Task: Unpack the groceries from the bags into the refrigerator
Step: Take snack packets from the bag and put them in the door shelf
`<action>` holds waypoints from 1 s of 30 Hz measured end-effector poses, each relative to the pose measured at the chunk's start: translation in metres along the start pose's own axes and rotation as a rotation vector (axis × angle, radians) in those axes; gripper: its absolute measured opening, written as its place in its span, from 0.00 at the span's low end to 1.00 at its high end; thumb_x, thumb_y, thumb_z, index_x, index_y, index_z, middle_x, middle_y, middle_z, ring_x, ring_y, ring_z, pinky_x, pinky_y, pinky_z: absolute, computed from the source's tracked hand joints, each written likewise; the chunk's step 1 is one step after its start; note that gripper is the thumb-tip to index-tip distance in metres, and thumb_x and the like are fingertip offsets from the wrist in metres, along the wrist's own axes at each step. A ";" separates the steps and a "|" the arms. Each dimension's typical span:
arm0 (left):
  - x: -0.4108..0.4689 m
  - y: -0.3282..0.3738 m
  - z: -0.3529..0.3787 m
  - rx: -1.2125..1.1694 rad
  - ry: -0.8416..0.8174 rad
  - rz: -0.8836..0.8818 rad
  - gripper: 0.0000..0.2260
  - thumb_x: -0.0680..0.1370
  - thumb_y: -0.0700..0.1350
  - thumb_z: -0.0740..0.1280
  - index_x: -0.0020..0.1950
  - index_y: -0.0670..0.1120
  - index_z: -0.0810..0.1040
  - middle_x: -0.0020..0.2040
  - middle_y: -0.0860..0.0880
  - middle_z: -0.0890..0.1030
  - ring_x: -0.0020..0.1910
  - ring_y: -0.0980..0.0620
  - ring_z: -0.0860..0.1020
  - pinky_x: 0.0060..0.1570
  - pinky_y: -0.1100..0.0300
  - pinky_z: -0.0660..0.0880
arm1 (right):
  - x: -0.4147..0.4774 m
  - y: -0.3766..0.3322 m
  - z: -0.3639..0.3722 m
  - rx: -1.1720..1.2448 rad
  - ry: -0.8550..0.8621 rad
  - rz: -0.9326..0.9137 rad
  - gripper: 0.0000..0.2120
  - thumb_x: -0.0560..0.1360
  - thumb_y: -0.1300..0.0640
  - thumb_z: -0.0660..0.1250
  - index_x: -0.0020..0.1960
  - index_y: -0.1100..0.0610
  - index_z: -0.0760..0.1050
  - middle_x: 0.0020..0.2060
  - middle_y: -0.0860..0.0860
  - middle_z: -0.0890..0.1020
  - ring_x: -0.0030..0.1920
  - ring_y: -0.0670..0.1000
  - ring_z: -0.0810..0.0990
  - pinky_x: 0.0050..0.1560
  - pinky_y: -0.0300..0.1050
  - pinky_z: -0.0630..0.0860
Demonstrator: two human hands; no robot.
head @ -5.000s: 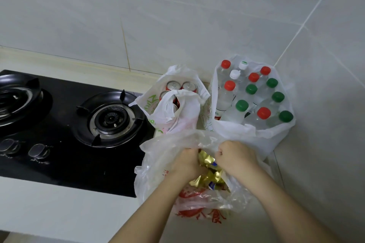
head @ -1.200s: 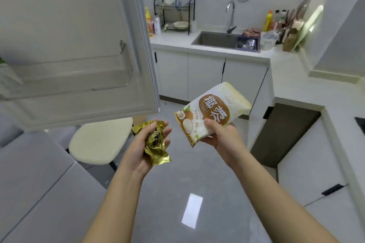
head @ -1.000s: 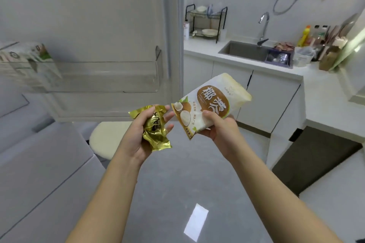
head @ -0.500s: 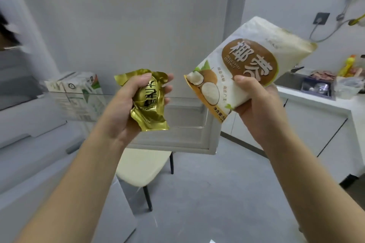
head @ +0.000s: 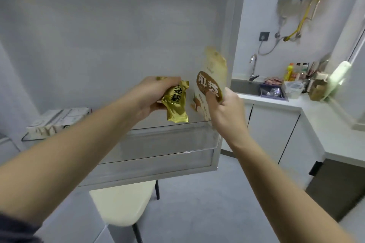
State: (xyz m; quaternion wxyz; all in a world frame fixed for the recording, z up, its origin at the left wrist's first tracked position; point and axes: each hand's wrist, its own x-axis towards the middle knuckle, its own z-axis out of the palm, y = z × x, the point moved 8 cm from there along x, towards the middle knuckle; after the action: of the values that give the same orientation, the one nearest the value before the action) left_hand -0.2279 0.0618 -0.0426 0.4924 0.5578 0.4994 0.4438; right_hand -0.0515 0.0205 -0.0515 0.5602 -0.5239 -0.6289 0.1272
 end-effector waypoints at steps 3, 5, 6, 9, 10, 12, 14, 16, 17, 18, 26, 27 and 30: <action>0.012 -0.013 0.006 0.109 -0.050 -0.049 0.14 0.77 0.48 0.70 0.56 0.39 0.79 0.48 0.44 0.84 0.45 0.48 0.83 0.46 0.56 0.81 | -0.009 0.009 0.009 -0.216 0.024 -0.007 0.13 0.81 0.51 0.60 0.45 0.54 0.79 0.45 0.48 0.74 0.48 0.52 0.74 0.54 0.56 0.74; 0.017 -0.020 0.013 0.107 -0.107 -0.094 0.14 0.77 0.47 0.70 0.57 0.38 0.79 0.45 0.44 0.83 0.41 0.49 0.82 0.44 0.57 0.81 | -0.011 0.013 0.006 -0.213 0.066 0.015 0.11 0.80 0.51 0.61 0.41 0.52 0.77 0.44 0.47 0.71 0.50 0.52 0.72 0.55 0.58 0.73; 0.019 -0.023 0.018 0.103 -0.141 -0.127 0.13 0.78 0.47 0.69 0.56 0.39 0.79 0.44 0.45 0.83 0.40 0.50 0.81 0.43 0.58 0.82 | -0.011 0.015 0.004 -0.200 0.080 0.039 0.11 0.79 0.52 0.61 0.40 0.53 0.76 0.43 0.47 0.71 0.50 0.52 0.72 0.54 0.57 0.74; 0.019 -0.036 0.036 0.132 -0.237 -0.247 0.07 0.80 0.45 0.66 0.50 0.41 0.78 0.42 0.46 0.81 0.38 0.52 0.79 0.42 0.60 0.80 | -0.012 0.022 -0.002 -0.174 0.108 0.107 0.12 0.78 0.53 0.61 0.42 0.57 0.78 0.44 0.50 0.72 0.46 0.51 0.73 0.49 0.53 0.76; 0.019 -0.041 0.041 0.148 -0.261 -0.280 0.06 0.80 0.43 0.66 0.50 0.40 0.78 0.42 0.46 0.80 0.38 0.52 0.79 0.43 0.60 0.80 | -0.013 0.023 -0.004 -0.176 0.113 0.115 0.12 0.78 0.53 0.61 0.42 0.57 0.78 0.44 0.50 0.73 0.44 0.49 0.73 0.47 0.52 0.76; 0.022 -0.051 0.046 0.218 -0.310 -0.317 0.09 0.80 0.42 0.66 0.56 0.38 0.78 0.46 0.44 0.80 0.40 0.50 0.79 0.43 0.58 0.80 | -0.014 0.025 -0.006 -0.172 0.108 0.124 0.12 0.79 0.53 0.60 0.40 0.56 0.76 0.43 0.49 0.72 0.42 0.45 0.73 0.44 0.49 0.75; 0.025 -0.061 0.045 0.362 -0.323 -0.343 0.14 0.79 0.42 0.67 0.63 0.37 0.76 0.50 0.42 0.80 0.40 0.49 0.79 0.41 0.57 0.81 | -0.015 0.027 -0.007 -0.186 0.090 0.136 0.13 0.79 0.53 0.60 0.38 0.54 0.74 0.41 0.47 0.71 0.40 0.44 0.72 0.40 0.46 0.71; 0.028 -0.068 0.041 0.534 -0.324 -0.366 0.15 0.80 0.45 0.67 0.63 0.38 0.77 0.52 0.42 0.80 0.43 0.47 0.80 0.46 0.55 0.81 | -0.015 0.027 -0.007 -0.215 0.082 0.138 0.14 0.80 0.51 0.59 0.36 0.50 0.71 0.40 0.46 0.71 0.39 0.44 0.71 0.38 0.44 0.69; 0.028 -0.069 0.040 0.666 -0.329 -0.356 0.15 0.80 0.47 0.67 0.62 0.39 0.78 0.52 0.42 0.81 0.43 0.47 0.81 0.46 0.55 0.81 | -0.015 0.027 -0.008 -0.230 0.079 0.139 0.14 0.80 0.51 0.59 0.35 0.49 0.70 0.40 0.45 0.71 0.39 0.44 0.71 0.38 0.44 0.69; 0.028 -0.070 0.039 0.812 -0.335 -0.340 0.16 0.80 0.49 0.66 0.61 0.40 0.78 0.52 0.42 0.81 0.42 0.47 0.81 0.42 0.57 0.82 | -0.015 0.027 -0.008 -0.243 0.077 0.139 0.15 0.80 0.50 0.59 0.35 0.48 0.69 0.40 0.45 0.71 0.39 0.44 0.71 0.37 0.44 0.68; 0.030 -0.070 0.049 0.715 -0.342 -0.431 0.09 0.80 0.45 0.67 0.52 0.39 0.77 0.43 0.43 0.81 0.26 0.53 0.81 0.29 0.63 0.80 | -0.014 0.030 -0.008 -0.267 0.066 0.098 0.18 0.80 0.43 0.58 0.46 0.55 0.78 0.42 0.52 0.75 0.42 0.50 0.74 0.42 0.50 0.77; 0.030 -0.071 0.050 0.703 -0.347 -0.441 0.09 0.79 0.44 0.68 0.54 0.38 0.77 0.44 0.42 0.81 0.27 0.52 0.81 0.31 0.62 0.81 | -0.014 0.030 -0.008 -0.275 0.063 0.096 0.20 0.80 0.42 0.57 0.46 0.56 0.78 0.42 0.52 0.75 0.42 0.50 0.74 0.42 0.50 0.77; 0.030 -0.067 0.051 0.811 -0.383 -0.387 0.15 0.80 0.47 0.67 0.60 0.37 0.77 0.46 0.41 0.80 0.27 0.50 0.81 0.31 0.59 0.81 | -0.015 0.032 -0.007 -0.288 0.032 0.089 0.20 0.80 0.40 0.56 0.51 0.53 0.80 0.42 0.50 0.74 0.42 0.47 0.73 0.40 0.46 0.75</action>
State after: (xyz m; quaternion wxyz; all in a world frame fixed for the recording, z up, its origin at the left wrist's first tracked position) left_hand -0.1821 0.0876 -0.1154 0.3917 0.6732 0.6272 0.0032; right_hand -0.0319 0.0193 -0.0816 0.4830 -0.6282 -0.6077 0.0521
